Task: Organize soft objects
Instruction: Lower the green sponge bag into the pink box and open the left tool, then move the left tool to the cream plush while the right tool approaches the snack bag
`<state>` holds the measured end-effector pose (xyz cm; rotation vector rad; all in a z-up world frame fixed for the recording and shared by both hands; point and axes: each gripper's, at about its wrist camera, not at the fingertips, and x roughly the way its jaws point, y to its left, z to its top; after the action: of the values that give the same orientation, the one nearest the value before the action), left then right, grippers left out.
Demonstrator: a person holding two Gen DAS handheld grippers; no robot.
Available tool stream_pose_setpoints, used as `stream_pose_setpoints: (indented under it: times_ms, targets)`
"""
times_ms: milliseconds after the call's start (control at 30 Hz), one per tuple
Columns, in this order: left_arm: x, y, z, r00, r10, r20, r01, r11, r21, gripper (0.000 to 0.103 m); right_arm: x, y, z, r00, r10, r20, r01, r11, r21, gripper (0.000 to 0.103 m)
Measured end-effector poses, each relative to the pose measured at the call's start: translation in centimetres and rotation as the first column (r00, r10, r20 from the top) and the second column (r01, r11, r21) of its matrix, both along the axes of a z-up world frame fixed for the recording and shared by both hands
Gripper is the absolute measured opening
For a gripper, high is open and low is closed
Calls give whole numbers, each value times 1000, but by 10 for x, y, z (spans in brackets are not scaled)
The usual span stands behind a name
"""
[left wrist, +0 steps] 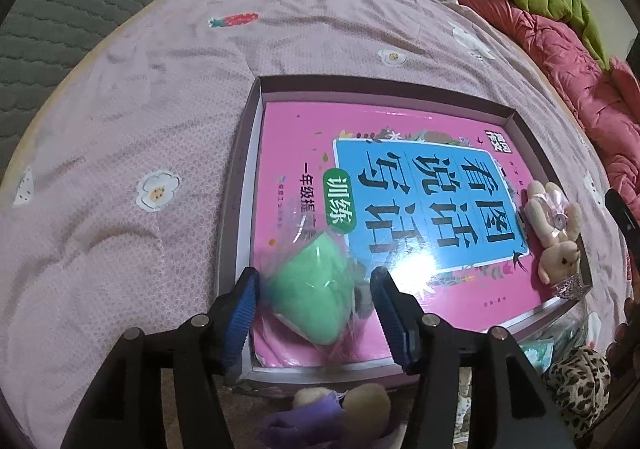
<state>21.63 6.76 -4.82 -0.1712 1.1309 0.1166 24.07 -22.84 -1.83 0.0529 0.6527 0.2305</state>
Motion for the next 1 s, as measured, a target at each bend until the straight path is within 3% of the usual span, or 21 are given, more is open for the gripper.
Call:
stream_pose_setpoints:
  times_ms: [567, 1000]
  targets:
    - [-16, 7, 17, 999, 4, 41, -4, 1000, -11, 60, -20, -9, 15, 998, -22, 63, 20, 1000, 20, 67]
    - [-43, 14, 32, 995, 38, 97, -33, 998, -49, 60, -61, -14, 25, 996, -22, 82, 22, 1000, 3, 69]
